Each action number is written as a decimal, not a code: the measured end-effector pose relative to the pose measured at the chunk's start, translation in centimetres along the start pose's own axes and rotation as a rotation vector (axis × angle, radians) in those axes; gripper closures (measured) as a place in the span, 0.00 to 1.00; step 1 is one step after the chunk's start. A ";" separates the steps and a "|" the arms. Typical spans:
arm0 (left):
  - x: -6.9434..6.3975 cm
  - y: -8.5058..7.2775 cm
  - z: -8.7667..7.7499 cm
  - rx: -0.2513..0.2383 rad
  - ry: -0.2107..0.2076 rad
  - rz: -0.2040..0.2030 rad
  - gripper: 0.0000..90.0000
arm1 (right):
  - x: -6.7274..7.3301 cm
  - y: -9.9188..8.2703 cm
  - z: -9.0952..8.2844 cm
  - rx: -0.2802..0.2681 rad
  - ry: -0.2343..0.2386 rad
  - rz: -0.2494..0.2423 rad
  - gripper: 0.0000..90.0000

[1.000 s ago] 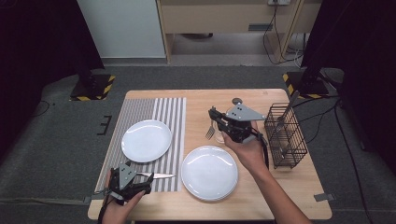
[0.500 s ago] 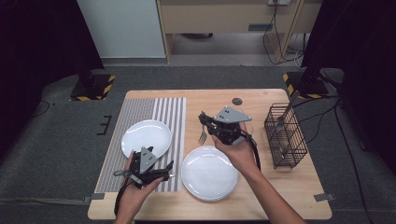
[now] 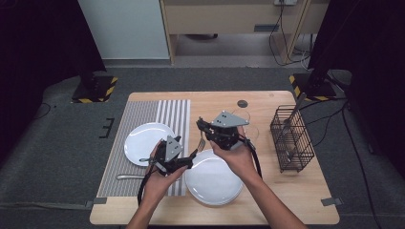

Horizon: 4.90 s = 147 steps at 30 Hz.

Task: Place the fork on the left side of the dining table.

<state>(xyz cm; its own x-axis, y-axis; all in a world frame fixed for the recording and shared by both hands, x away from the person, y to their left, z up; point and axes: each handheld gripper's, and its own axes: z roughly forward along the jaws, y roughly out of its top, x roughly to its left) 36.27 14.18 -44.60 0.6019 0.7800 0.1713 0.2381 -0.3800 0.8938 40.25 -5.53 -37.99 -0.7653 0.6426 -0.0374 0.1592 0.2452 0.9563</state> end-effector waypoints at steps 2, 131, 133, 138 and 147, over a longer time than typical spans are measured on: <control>-0.2 0.3 0.4 -0.003 -0.007 0.006 0.28 | 0.1 0.0 0.0 0.001 0.002 -0.002 0.96; -2.2 9.3 8.3 -0.082 -0.084 -0.038 0.95 | -6.5 -8.4 0.6 0.054 -0.089 0.271 0.75; -2.4 9.4 8.4 -0.083 -0.087 -0.039 0.95 | -6.8 -8.5 0.6 0.044 -0.085 0.282 0.78; -2.6 9.5 8.5 -0.094 -0.104 -0.066 0.95 | -7.3 -8.7 0.6 0.021 -0.075 0.314 0.84; -2.0 9.1 8.1 -0.131 -0.149 -0.141 0.94 | -7.9 -8.7 0.2 -0.009 -0.071 0.359 0.98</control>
<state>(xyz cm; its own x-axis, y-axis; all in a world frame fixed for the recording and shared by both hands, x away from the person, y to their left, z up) 43.45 5.12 -40.17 0.6780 0.7349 -0.0131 0.2324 -0.1974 0.9524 45.00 -12.57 -46.11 -0.6166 0.7354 0.2811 0.4036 -0.0113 0.9149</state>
